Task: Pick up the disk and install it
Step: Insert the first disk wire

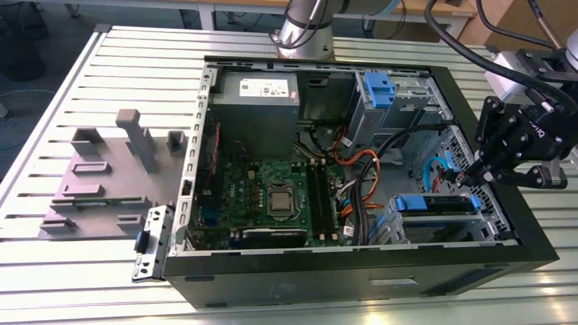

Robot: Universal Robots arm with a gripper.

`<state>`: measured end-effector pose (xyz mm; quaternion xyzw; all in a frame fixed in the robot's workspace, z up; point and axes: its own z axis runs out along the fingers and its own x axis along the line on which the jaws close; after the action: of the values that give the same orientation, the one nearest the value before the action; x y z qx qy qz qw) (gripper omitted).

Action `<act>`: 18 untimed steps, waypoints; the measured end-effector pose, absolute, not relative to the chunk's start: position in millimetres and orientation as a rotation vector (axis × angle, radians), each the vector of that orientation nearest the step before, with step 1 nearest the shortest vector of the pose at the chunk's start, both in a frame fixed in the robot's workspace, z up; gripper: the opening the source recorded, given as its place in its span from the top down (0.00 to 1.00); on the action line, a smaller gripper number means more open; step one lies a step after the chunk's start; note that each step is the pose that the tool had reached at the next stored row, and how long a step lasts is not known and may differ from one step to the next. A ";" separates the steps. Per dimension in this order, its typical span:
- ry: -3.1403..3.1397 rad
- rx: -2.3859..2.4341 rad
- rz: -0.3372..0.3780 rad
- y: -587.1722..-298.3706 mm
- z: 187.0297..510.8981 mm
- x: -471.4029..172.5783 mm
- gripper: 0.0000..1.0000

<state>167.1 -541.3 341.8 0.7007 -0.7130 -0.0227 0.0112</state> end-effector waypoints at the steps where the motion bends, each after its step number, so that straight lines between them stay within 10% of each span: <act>1: -2.224 2.186 -0.071 -541.3 341.8 167.1 0.83; 18: -2.224 2.186 -0.072 -551.0 341.0 154.0 0.83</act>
<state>154.0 -551.0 341.0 0.7007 -0.7130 -0.0229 0.0110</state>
